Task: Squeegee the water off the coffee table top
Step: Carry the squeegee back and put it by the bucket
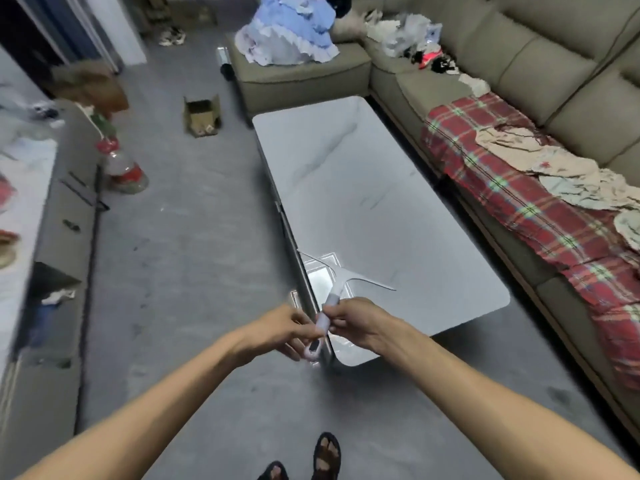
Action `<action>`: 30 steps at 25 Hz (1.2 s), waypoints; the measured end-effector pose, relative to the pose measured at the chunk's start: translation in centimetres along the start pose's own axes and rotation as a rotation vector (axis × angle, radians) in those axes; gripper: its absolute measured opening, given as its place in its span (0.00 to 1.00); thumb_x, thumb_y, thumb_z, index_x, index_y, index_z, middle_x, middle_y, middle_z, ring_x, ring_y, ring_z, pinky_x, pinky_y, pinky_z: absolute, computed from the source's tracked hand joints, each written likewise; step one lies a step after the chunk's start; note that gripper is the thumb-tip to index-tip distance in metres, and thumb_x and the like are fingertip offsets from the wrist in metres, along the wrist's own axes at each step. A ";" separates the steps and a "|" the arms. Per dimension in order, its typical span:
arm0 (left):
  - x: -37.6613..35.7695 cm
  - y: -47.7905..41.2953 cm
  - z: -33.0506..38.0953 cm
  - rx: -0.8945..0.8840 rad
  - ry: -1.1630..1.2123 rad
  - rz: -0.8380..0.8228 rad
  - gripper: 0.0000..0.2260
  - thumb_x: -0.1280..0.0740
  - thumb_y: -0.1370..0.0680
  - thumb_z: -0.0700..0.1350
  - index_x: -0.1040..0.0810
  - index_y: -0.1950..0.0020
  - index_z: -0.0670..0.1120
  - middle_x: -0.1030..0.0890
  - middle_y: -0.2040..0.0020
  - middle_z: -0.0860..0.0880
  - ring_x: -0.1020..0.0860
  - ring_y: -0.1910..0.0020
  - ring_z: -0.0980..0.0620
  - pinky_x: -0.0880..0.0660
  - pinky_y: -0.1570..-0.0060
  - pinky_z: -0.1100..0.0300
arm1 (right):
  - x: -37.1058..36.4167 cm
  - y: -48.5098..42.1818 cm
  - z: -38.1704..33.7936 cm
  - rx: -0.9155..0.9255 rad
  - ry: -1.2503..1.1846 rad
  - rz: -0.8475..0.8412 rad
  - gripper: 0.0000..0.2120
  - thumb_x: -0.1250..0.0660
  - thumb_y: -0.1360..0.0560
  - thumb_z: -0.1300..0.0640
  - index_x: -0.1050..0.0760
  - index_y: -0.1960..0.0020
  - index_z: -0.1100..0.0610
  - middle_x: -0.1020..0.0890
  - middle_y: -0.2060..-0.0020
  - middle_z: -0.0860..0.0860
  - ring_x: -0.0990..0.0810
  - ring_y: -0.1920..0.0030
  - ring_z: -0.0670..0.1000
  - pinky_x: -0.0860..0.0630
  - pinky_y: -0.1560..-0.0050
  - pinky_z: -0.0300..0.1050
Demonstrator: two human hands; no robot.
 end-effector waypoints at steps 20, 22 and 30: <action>-15.5 49.5 -41.6 0.189 0.464 0.767 0.04 0.29 0.26 0.36 0.19 0.53 0.40 0.21 0.60 0.43 0.23 0.64 0.51 0.25 0.64 0.64 | -34.3 25.0 41.5 -0.042 0.803 -0.560 0.10 0.38 0.20 0.61 0.30 0.60 0.60 0.26 0.68 0.56 0.23 0.69 0.51 0.29 0.72 0.37; -17.6 52.4 -46.0 0.268 0.484 0.859 0.05 0.28 0.27 0.36 0.19 0.53 0.44 0.20 0.60 0.45 0.24 0.63 0.51 0.27 0.61 0.61 | -36.4 25.6 46.4 -0.087 0.849 -0.600 0.08 0.37 0.21 0.63 0.28 0.59 0.62 0.25 0.68 0.57 0.23 0.70 0.51 0.25 0.73 0.37; -20.8 58.2 -62.6 0.523 0.528 1.084 0.12 0.25 0.30 0.41 0.18 0.47 0.48 0.18 0.58 0.54 0.20 0.58 0.57 0.24 0.54 0.62 | -44.3 22.5 62.9 -0.209 1.012 -0.653 0.06 0.36 0.21 0.64 0.27 0.57 0.65 0.23 0.70 0.58 0.22 0.76 0.49 0.21 0.73 0.39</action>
Point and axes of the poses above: each hand's wrist, its own y-axis away from the middle knuckle, its own x-axis out of the back of the hand, z = x × y, the point moved 10 cm from there along -y, towards the middle knuckle
